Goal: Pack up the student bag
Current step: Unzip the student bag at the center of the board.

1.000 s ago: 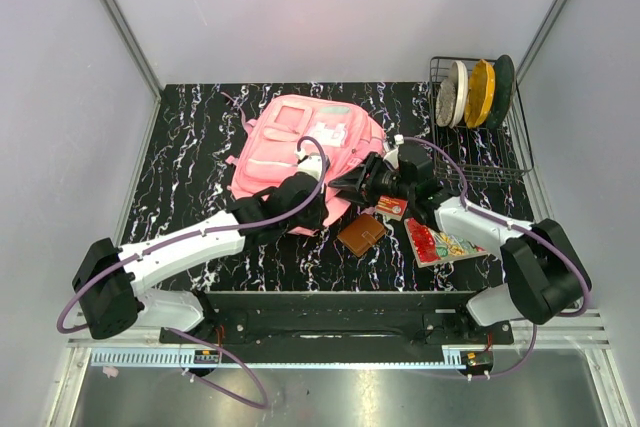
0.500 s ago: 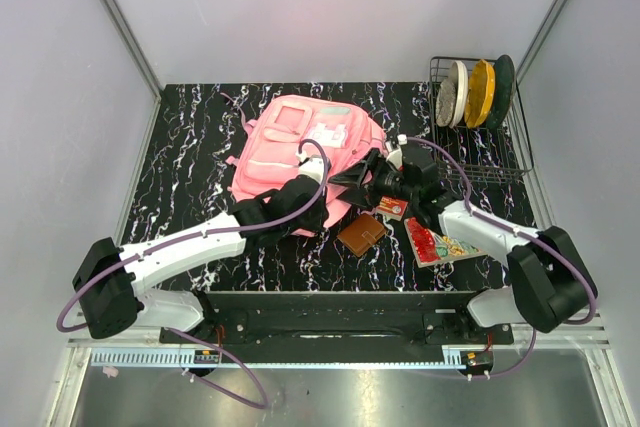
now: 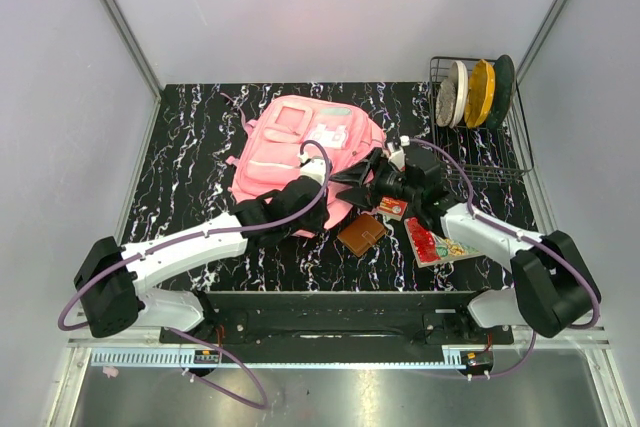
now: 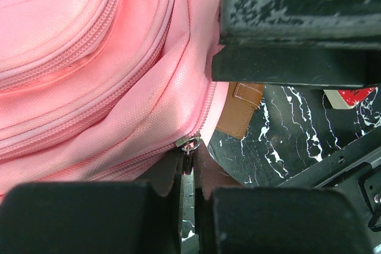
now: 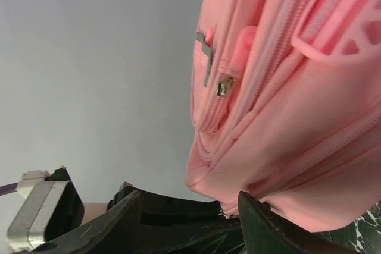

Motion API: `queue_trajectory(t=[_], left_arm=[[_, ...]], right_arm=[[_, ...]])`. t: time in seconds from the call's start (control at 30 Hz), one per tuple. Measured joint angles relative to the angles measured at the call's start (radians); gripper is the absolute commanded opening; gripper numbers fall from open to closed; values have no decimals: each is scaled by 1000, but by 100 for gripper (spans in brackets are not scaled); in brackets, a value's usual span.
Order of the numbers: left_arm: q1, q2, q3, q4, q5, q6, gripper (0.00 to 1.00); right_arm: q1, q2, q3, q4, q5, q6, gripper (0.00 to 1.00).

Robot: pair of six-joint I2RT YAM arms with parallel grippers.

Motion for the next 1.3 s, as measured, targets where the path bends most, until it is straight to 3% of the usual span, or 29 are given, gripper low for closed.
queue_trajectory(t=[0.3,0.63,0.77,0.8,0.9,1.13,1.3], left_arm=[[-2,0,0,-8,-5,-2,0],[-4,0,0,-2,8,32,0],[-5,0,0,1,15,47,0],[-6,0,0,2,16,50,0],[-6,0,0,4,15,55,0],[-18,0,0,-11,-20,56,0],[-29,-49,-27,-11,-63,34,0]], right_arm=[[0,-38,-11,-95,48,-43,70],[1,61,33,-96,51,-54,54],[3,93,45,-81,49,-55,28],[3,100,46,-72,47,-55,12],[4,106,46,-64,44,-55,0],[-3,82,46,-129,60,-98,0],[-90,72,73,-195,-15,-147,0]])
